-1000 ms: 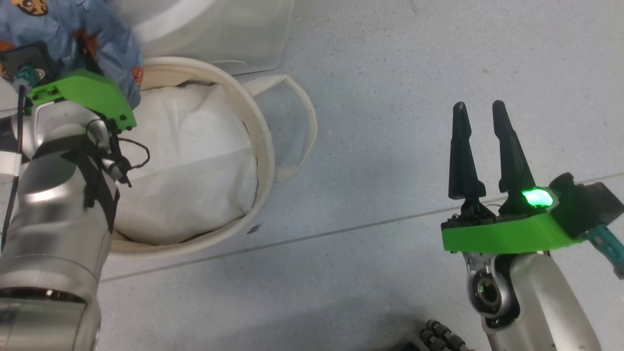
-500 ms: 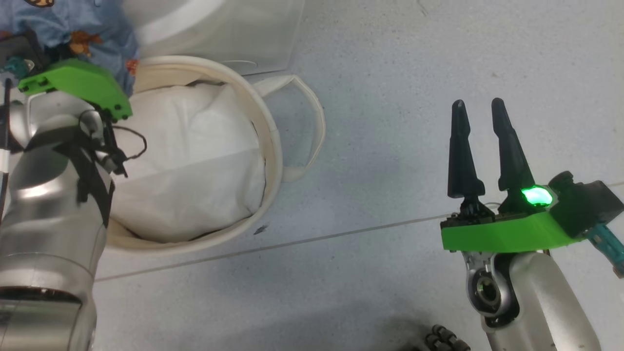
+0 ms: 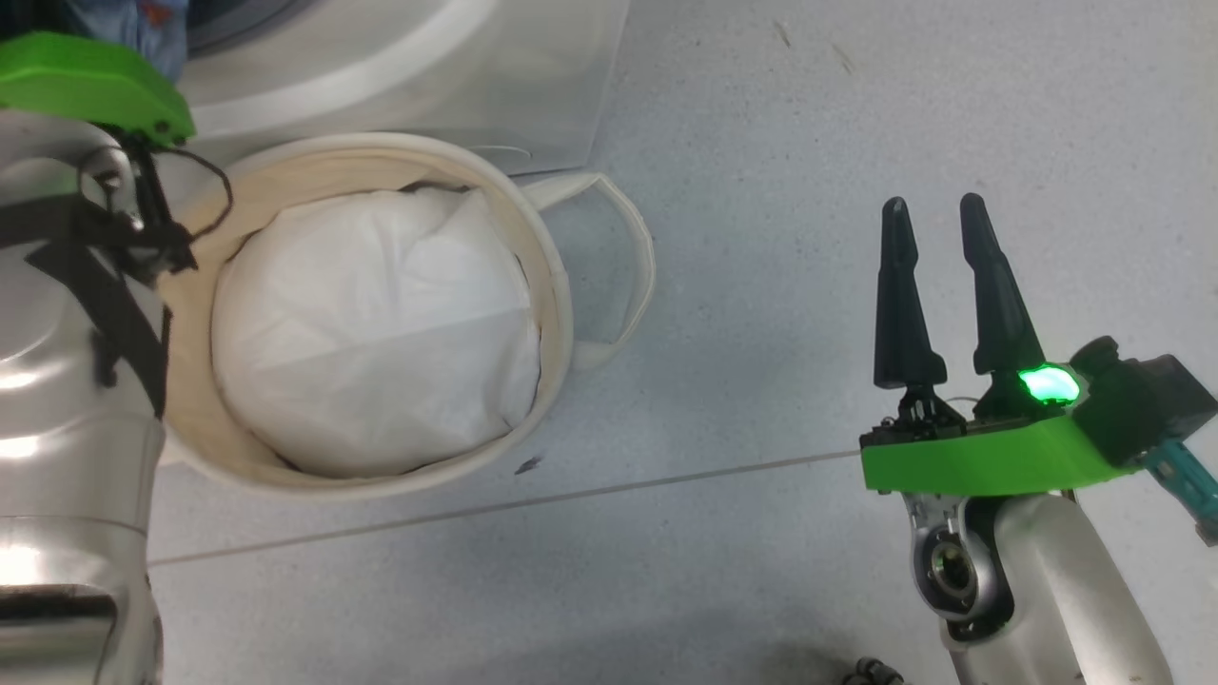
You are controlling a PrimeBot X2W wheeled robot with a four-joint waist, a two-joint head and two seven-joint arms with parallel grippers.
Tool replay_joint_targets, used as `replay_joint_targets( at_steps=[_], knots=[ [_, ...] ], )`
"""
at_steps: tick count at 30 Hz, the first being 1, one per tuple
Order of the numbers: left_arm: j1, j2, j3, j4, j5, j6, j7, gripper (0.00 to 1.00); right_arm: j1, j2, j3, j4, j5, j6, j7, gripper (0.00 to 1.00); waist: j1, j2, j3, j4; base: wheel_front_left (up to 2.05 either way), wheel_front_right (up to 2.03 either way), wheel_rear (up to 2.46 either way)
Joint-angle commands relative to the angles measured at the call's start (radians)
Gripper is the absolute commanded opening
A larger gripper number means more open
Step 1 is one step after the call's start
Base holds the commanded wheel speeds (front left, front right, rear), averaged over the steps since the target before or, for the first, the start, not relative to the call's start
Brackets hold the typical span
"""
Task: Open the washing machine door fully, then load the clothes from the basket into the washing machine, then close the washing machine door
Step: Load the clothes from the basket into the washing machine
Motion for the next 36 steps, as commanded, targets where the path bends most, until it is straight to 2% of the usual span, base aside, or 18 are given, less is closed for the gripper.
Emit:
replay_joint_targets(
  at_steps=[1,6,13,21,25,27,36],
  knots=[
    [-0.029,0.052,0.025,-0.046,0.018,0.009,-0.006,0.00,0.015,-0.002,0.021,-0.038,0.001,0.007,-0.005,1.00,0.0000,0.0000,0.014,-0.006,0.00,0.00,0.00],
    [-0.091,0.059,0.060,-0.153,0.090,0.015,-0.006,0.00,0.011,-0.002,0.032,-0.043,0.014,0.007,-0.005,1.00,0.0000,0.0000,0.069,-0.028,0.00,0.00,0.00],
    [-0.255,0.082,0.079,-0.186,0.169,0.009,-0.006,0.00,-0.015,-0.002,0.048,-0.060,0.036,0.007,-0.005,1.00,0.0000,0.0000,0.163,-0.073,0.00,0.00,0.00],
    [-0.415,0.135,0.068,-0.083,0.231,0.001,-0.006,0.00,-0.038,-0.002,0.071,-0.068,0.068,0.007,-0.005,1.00,0.0000,0.0000,0.254,-0.124,0.00,0.00,0.00],
    [-0.449,0.134,0.064,-0.043,0.229,-0.019,-0.006,0.00,-0.045,-0.002,0.075,-0.067,0.074,0.007,-0.005,1.00,0.0000,0.0000,0.271,-0.134,0.00,0.00,0.00],
    [-0.462,0.133,0.074,-0.025,0.221,-0.018,-0.006,1.00,-0.048,-0.002,0.074,-0.068,0.074,0.007,-0.005,1.00,0.0000,0.0000,0.273,-0.135,0.00,0.00,0.00],
    [-0.413,0.101,0.090,-0.054,0.210,-0.035,-0.006,1.00,-0.056,-0.002,0.059,-0.066,0.052,0.007,-0.005,1.00,0.0000,0.0000,0.236,-0.099,0.00,0.00,0.00]
  ],
)
